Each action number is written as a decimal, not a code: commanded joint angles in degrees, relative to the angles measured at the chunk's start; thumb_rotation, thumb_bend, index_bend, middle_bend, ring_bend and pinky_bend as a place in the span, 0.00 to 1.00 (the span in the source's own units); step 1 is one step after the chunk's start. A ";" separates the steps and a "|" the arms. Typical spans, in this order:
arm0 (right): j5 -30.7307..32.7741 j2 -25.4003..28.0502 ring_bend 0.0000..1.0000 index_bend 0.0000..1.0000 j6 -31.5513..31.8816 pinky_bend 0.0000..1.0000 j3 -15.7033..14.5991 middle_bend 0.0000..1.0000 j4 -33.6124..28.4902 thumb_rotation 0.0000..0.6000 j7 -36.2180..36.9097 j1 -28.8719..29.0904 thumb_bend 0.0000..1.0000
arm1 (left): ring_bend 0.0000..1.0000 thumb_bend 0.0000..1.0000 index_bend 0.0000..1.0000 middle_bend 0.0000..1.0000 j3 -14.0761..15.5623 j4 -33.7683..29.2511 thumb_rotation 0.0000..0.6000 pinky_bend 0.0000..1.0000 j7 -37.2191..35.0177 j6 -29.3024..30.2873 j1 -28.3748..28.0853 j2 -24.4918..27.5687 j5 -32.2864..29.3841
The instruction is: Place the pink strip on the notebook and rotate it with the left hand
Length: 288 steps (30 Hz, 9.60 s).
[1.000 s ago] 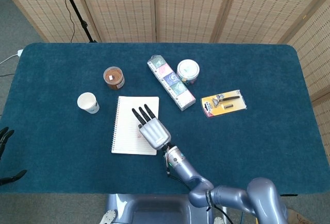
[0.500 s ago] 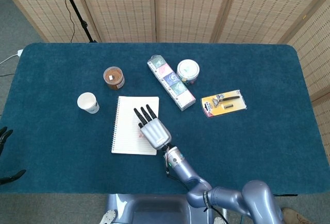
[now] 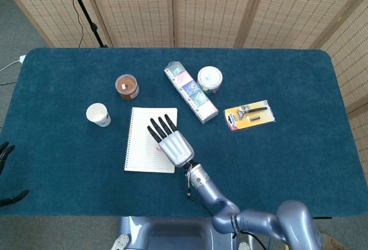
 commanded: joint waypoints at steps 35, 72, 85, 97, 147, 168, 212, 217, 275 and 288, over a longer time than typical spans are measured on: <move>-11.03 50.65 0.00 0.06 20.81 0.05 -14.06 0.00 -31.11 1.00 34.63 -28.02 0.00 | 0.89 0.00 0.04 0.99 -4.94 -7.39 1.00 0.93 -2.12 -27.11 -23.03 6.09 0.34; -11.94 56.55 0.00 0.07 24.14 0.06 -13.75 0.00 -27.90 1.00 57.80 -40.24 0.00 | 0.92 0.00 0.12 1.00 -5.05 -7.72 1.00 0.98 27.97 -53.16 -57.57 -14.39 -55.75; -12.27 56.71 0.00 0.07 23.44 0.06 -12.74 0.00 -28.11 1.00 58.03 -40.91 0.00 | 0.32 0.00 0.14 0.38 -4.45 -7.62 0.77 0.50 26.59 -49.95 -57.74 -15.59 -53.44; -13.23 57.03 0.00 0.07 23.66 0.06 -12.27 0.00 -29.02 1.00 57.97 -41.66 0.00 | 0.00 0.00 0.29 0.00 -2.97 -14.68 0.68 0.00 29.49 -44.56 -58.49 -12.30 -55.15; -14.72 58.36 0.00 0.07 22.70 0.10 -11.25 0.00 -29.68 1.00 61.34 -42.57 0.00 | 0.00 0.00 0.30 0.00 -2.16 -7.16 0.63 0.00 48.48 -31.57 -61.66 -31.46 -56.86; -15.46 58.60 0.00 0.07 22.73 0.10 -11.33 0.00 -30.12 1.00 61.55 -42.74 0.00 | 0.00 0.00 0.31 0.00 -1.01 -4.88 0.62 0.00 52.01 -28.53 -59.08 -32.79 -51.18; -15.39 58.79 0.00 0.08 22.47 0.10 -11.09 0.00 -30.46 1.00 61.58 -42.92 0.00 | 0.00 0.00 0.32 0.00 -1.33 -7.44 0.62 0.00 55.36 -29.35 -56.55 -31.24 -50.79; -15.46 58.81 0.00 0.08 22.54 0.10 -11.09 0.00 -30.50 1.00 61.60 -42.96 0.00 | 0.00 0.00 0.32 0.00 -1.09 -7.80 0.62 0.00 55.41 -29.44 -56.29 -31.15 -49.91; -15.80 59.06 0.00 0.08 22.99 0.10 -11.02 0.00 -30.90 1.00 61.76 -43.23 0.00 | 0.00 0.00 0.32 0.00 -0.62 -7.56 0.62 0.00 54.66 -31.04 -54.60 -29.78 -48.25; -15.73 59.23 0.00 0.08 23.03 0.10 -10.99 0.00 -30.84 1.00 62.13 -43.28 0.00 | 0.00 0.00 0.32 0.00 -0.30 -7.49 0.62 0.00 55.20 -30.79 -54.37 -30.51 -48.11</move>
